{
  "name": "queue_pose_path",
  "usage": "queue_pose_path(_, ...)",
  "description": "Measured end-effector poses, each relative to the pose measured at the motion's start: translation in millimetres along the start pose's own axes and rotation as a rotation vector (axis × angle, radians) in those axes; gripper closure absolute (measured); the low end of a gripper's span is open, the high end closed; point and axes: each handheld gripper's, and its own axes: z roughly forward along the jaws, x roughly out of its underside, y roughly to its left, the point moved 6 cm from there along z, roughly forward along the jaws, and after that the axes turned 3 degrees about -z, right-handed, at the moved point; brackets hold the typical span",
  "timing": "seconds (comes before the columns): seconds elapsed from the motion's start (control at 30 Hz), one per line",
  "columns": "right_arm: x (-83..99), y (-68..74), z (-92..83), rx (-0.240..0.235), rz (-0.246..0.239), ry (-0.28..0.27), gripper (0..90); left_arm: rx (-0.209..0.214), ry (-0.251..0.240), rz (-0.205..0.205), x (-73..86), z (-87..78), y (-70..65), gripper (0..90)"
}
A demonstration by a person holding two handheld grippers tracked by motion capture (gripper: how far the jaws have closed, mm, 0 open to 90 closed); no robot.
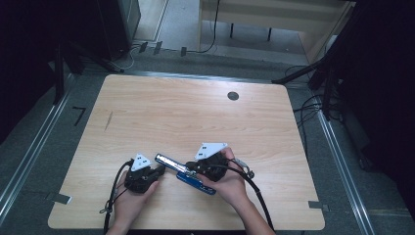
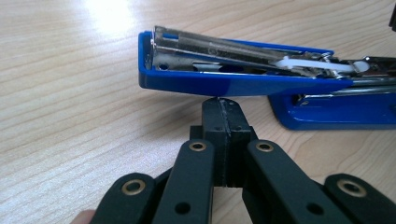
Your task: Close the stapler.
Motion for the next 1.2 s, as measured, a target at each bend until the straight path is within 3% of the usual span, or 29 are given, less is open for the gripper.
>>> queue_pose_path(0.73, -16.5, 8.9, 44.8, -0.022, -0.037, 0.053, 90.0, 0.001, 0.012, 0.000, -2.1, 4.0, -1.7, 90.0)
queue_pose_path(0.97, -18.4, 2.4, 44.0, 0.006, -0.013, 0.023, 90.0, -0.004, 0.006, 0.004, -2.5, 4.4, -2.6, 90.0)
queue_pose_path(1.2, -18.1, 3.7, 46.6, 0.001, -0.017, 0.025, 90.0, -0.010, -0.018, 0.012, -3.8, 2.6, -3.7, 90.0)
